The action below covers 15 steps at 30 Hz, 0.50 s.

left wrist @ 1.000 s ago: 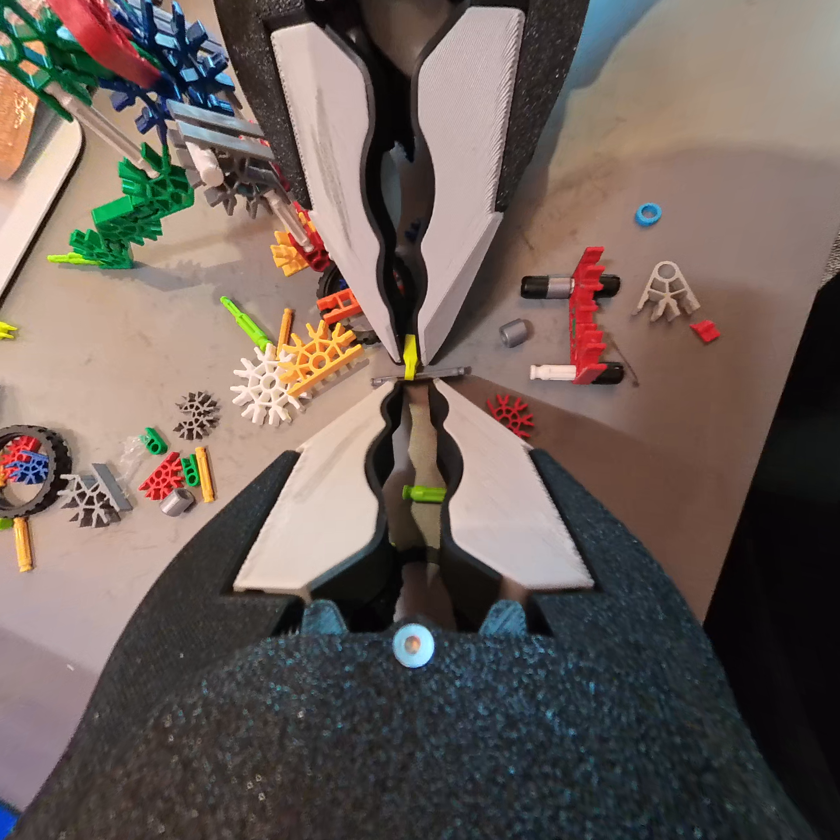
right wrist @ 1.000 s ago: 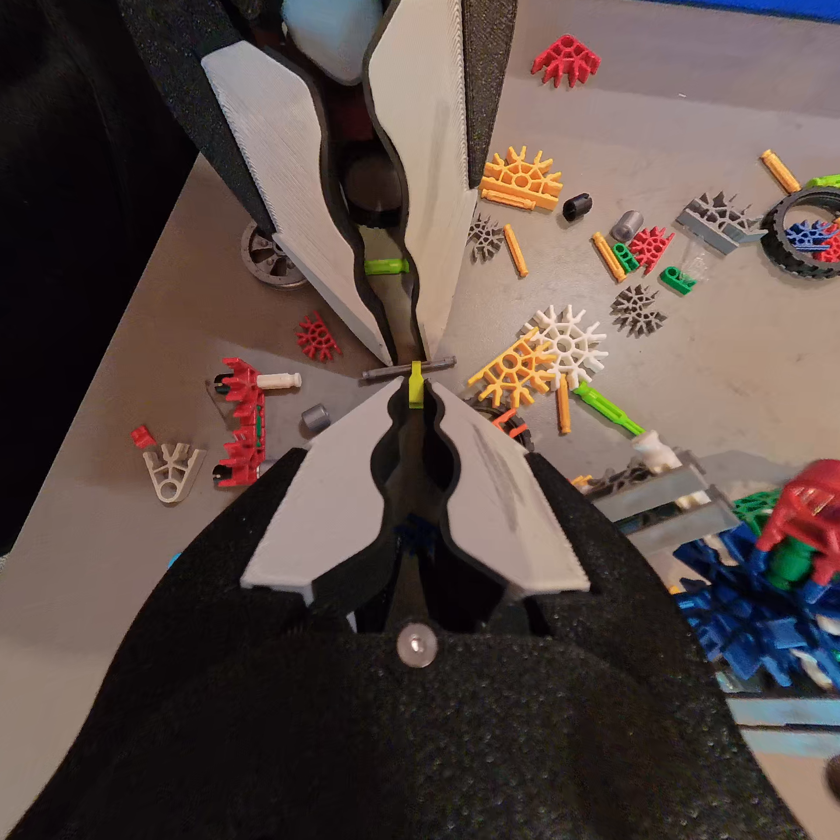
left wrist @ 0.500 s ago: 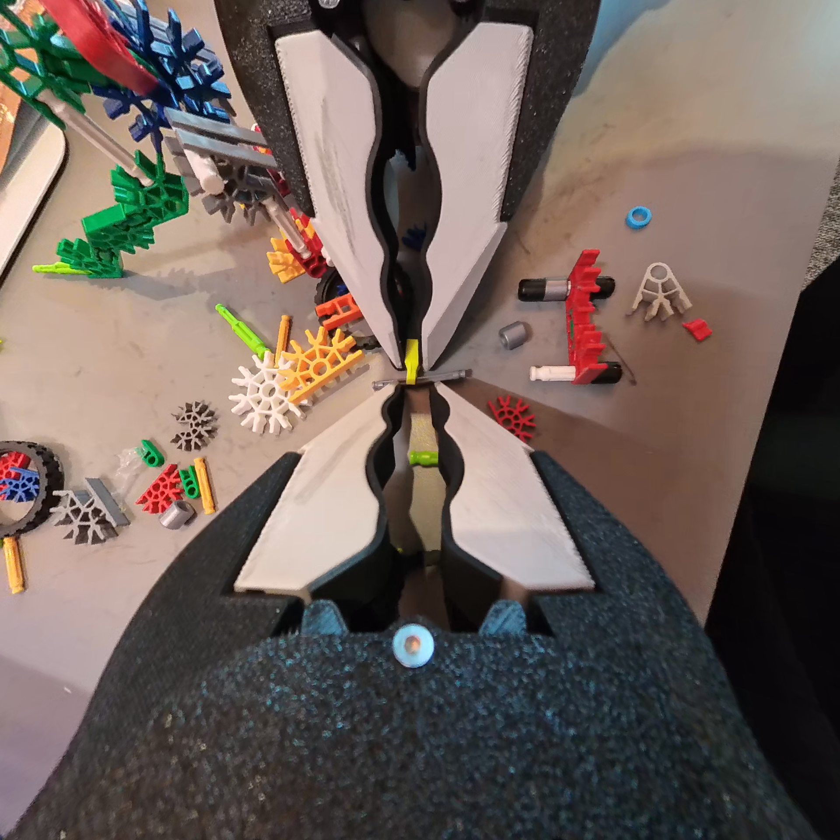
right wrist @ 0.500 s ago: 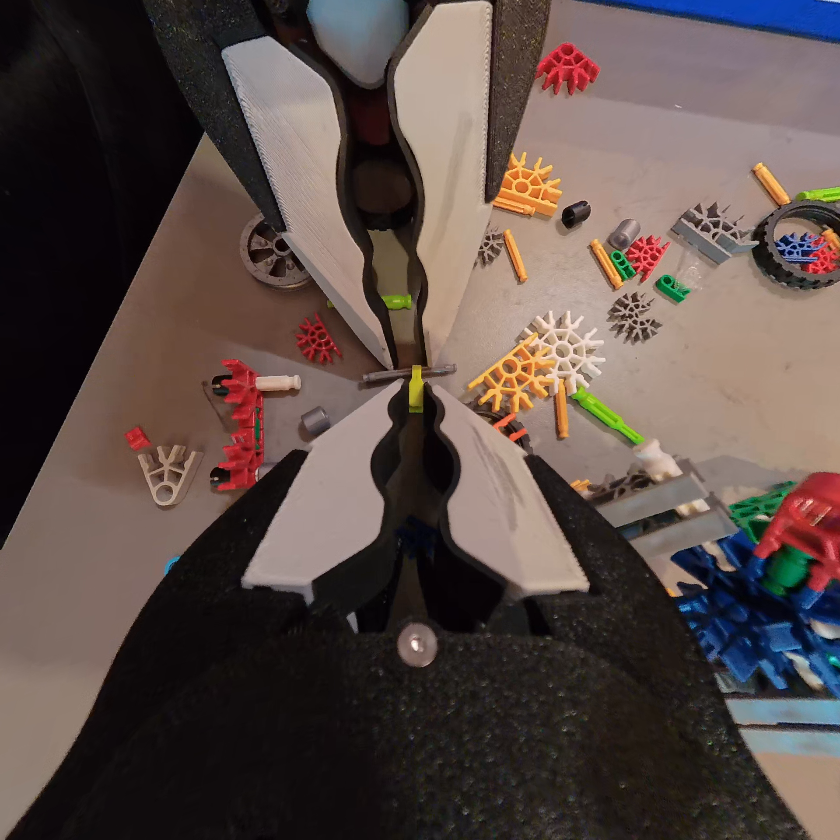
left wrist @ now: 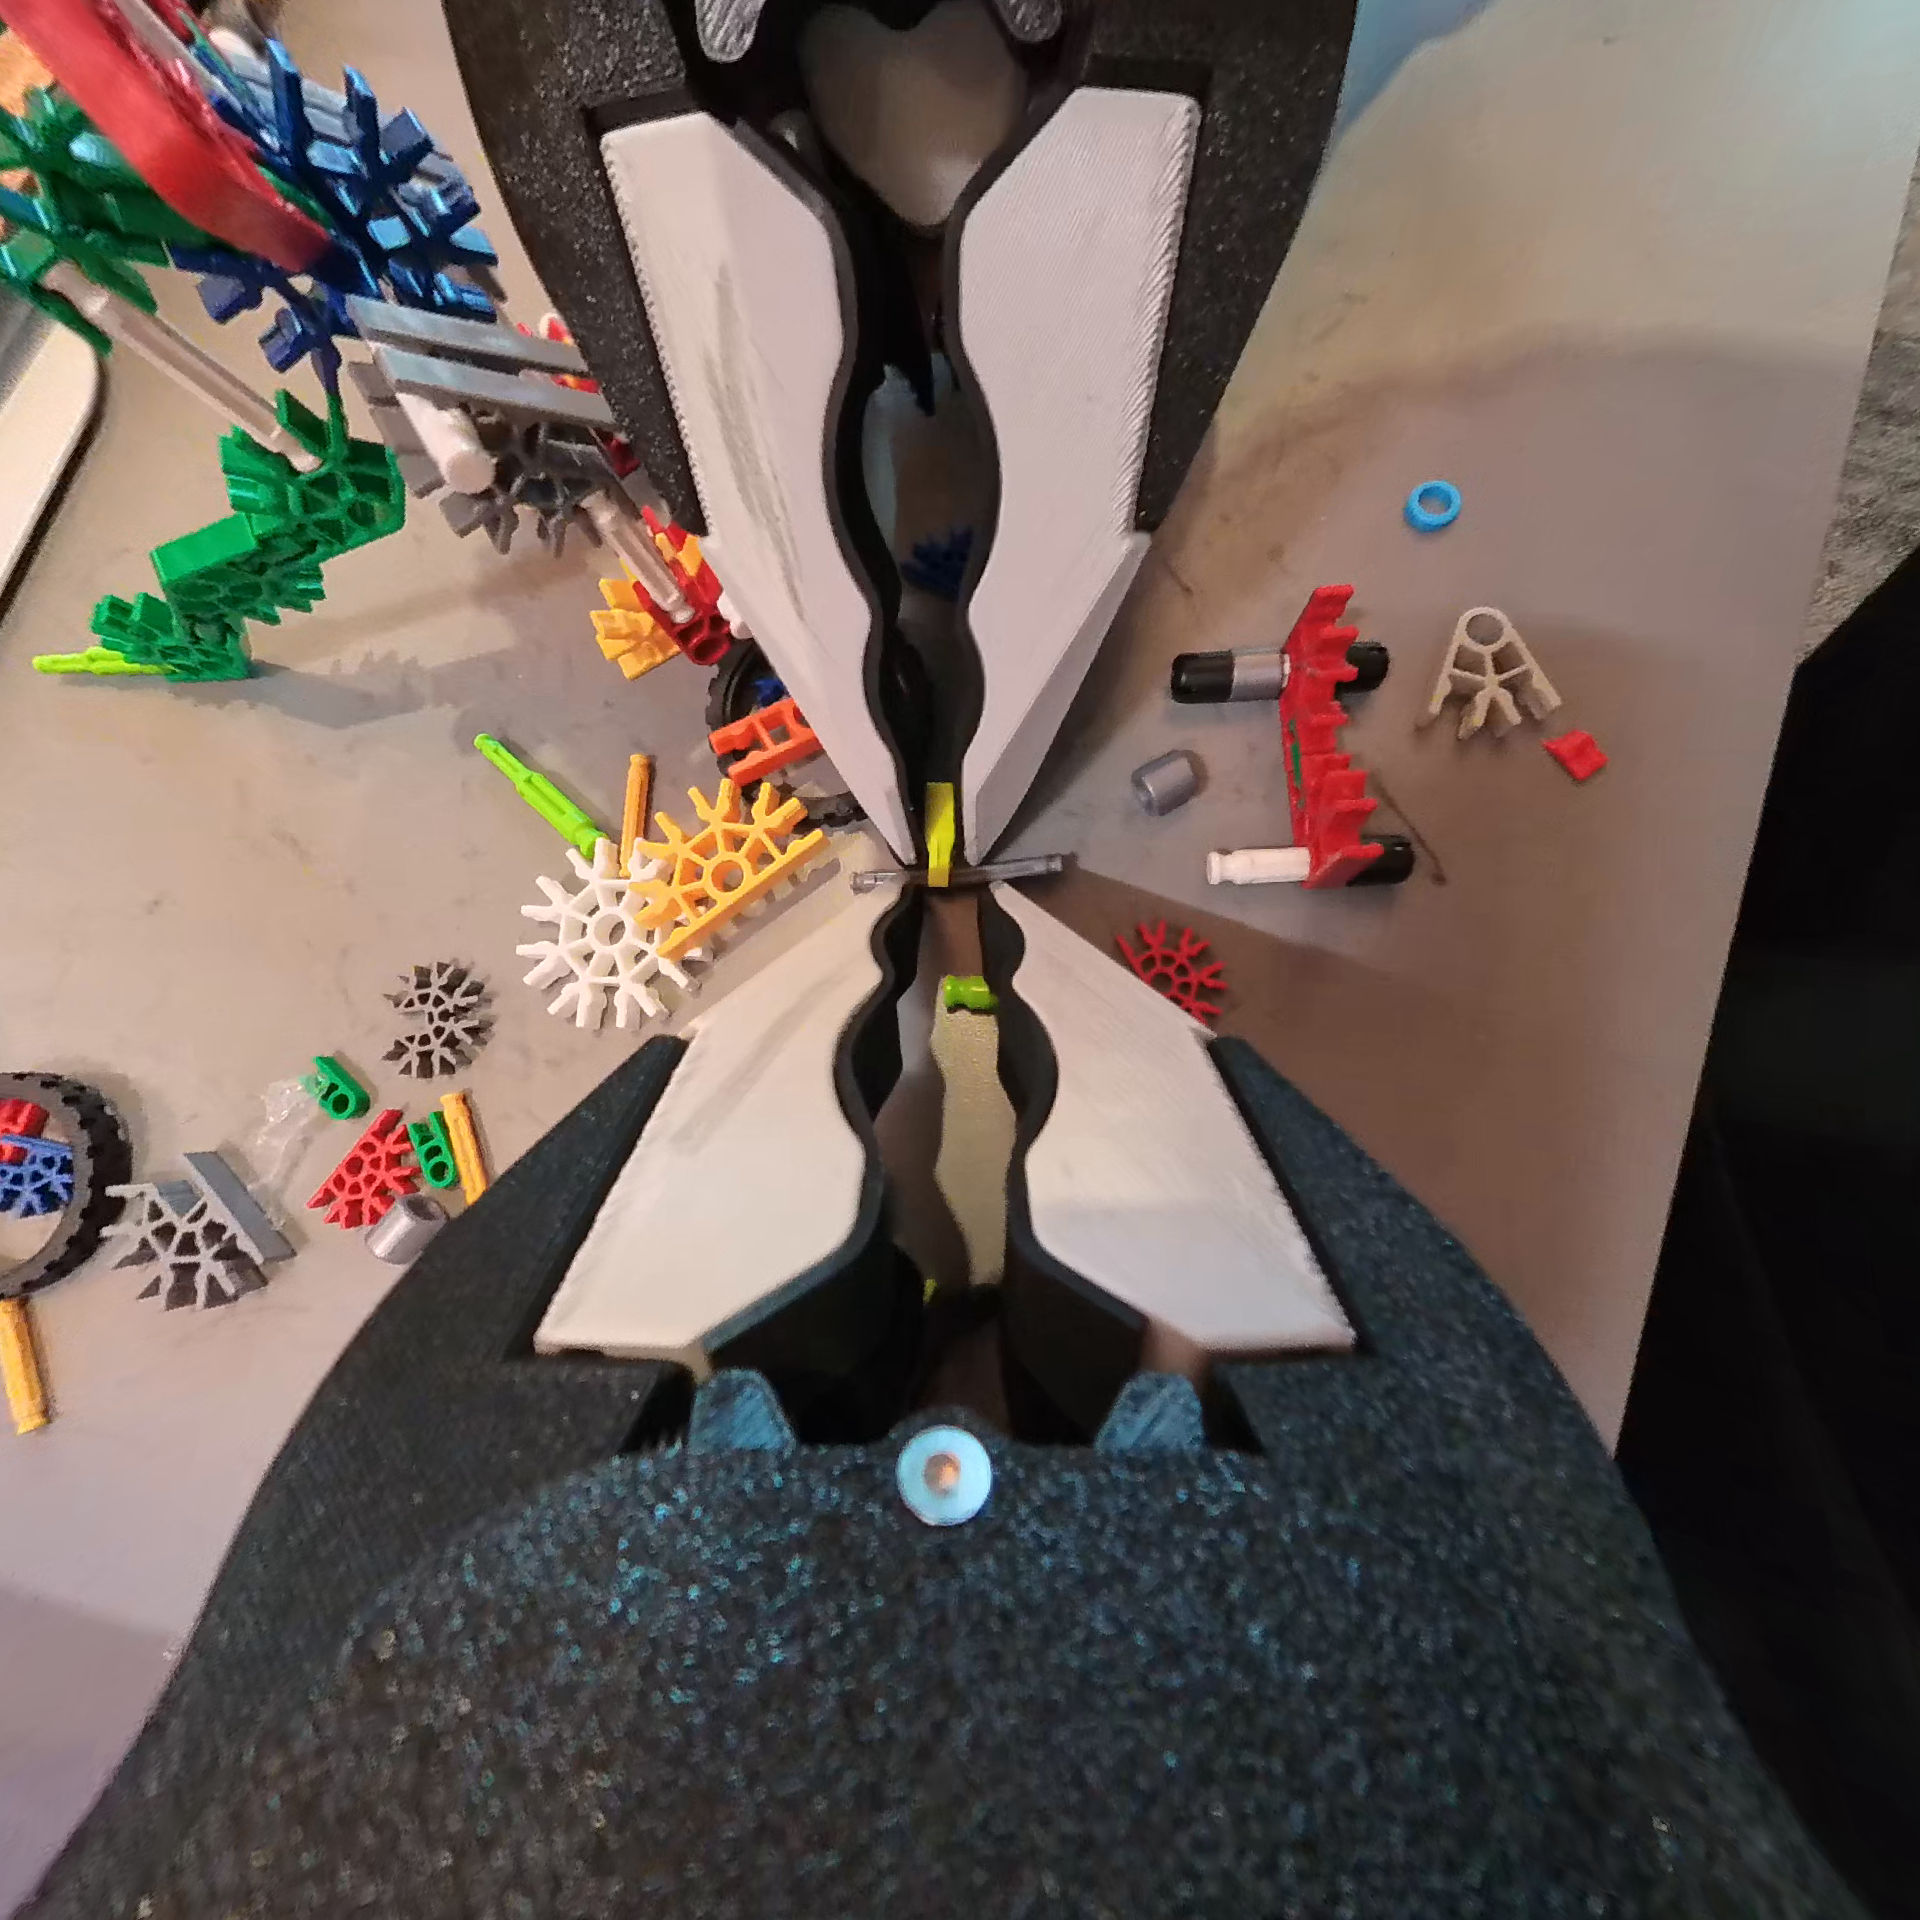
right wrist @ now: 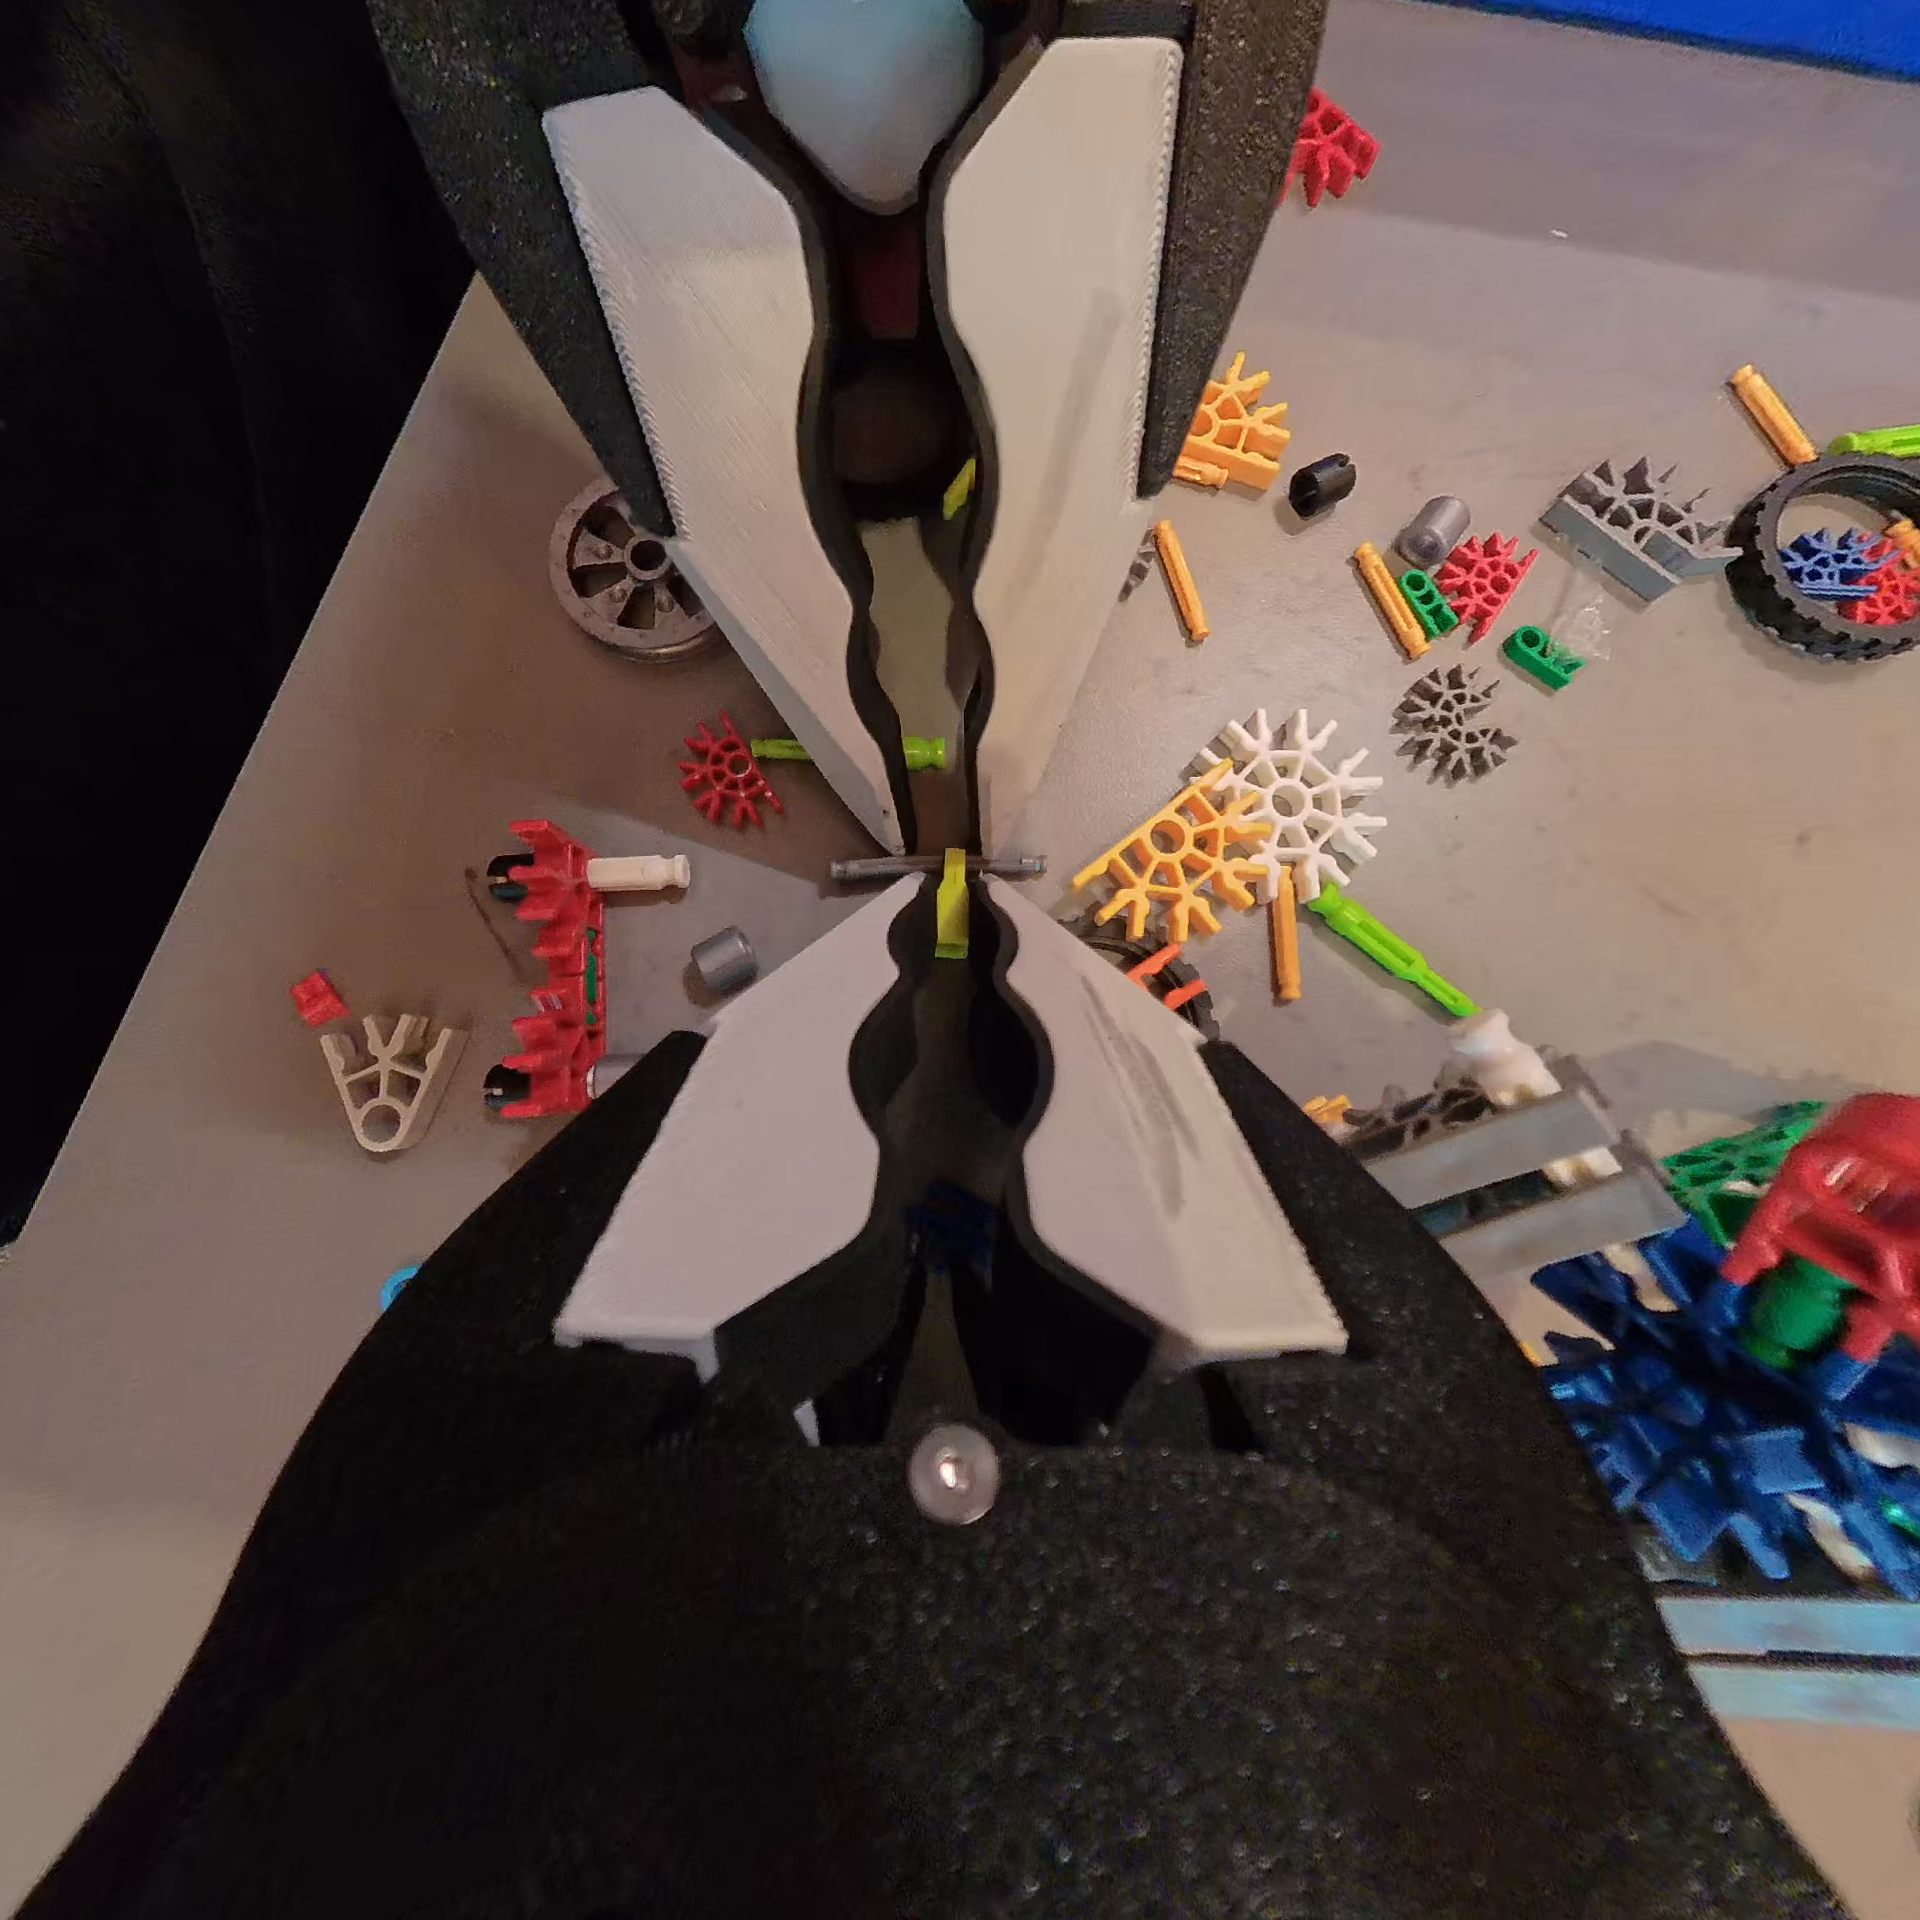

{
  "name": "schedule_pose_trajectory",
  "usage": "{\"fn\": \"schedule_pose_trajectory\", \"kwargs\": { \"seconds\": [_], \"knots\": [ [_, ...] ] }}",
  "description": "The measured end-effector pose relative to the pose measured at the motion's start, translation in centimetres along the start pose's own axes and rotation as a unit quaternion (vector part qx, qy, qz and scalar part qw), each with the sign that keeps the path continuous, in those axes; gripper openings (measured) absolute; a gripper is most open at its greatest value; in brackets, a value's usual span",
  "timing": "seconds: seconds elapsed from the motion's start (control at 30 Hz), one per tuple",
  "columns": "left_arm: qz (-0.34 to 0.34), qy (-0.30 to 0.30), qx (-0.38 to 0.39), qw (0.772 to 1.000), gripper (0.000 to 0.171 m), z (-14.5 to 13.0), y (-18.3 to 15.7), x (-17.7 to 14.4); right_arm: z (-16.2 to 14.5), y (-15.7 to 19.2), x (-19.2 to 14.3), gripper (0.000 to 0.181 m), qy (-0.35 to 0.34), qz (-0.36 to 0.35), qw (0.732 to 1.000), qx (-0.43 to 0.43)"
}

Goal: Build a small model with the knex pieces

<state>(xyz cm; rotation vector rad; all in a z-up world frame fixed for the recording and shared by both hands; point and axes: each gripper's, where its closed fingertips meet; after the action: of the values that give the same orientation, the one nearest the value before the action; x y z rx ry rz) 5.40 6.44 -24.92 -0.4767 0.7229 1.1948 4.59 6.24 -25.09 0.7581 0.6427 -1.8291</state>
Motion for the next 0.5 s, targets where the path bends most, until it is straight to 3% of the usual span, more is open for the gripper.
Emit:
{"fn": "schedule_pose_trajectory", "kwargs": {
  "seconds": [0.23, 0.3, 0.5],
  "knots": [
    [0.01, 0.032, 0.018, 0.999, 0.007, -0.3, 0.3, -0.1, -0.1, -0.1, -0.1, 0.003, -0.011, 0.019, 1.0, 0.02],
    [0.013, 0.012, 0.001, 1.0, 0.019, 0.1, 0.4, -0.3, 0.1, 0.0, -0.2, 0.004, -0.024, 0.036, 0.998, 0.041],
    [0.028, -0.041, -0.022, 0.999, 0.025, 0.7, 0.5, -1.5, 1.2, 0.3, -0.9, 0.004, -0.068, 0.082, 0.989, 0.102]
  ]
}}
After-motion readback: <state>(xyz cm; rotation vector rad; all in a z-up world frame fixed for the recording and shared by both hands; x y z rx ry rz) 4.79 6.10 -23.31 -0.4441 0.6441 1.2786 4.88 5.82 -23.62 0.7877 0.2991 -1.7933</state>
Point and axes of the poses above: each gripper's, where its closed fingertips meet, x out along the fingers, z out of its top, y = z × x across the jaws, and after that the axes turned 5 degrees about -x, right-handed
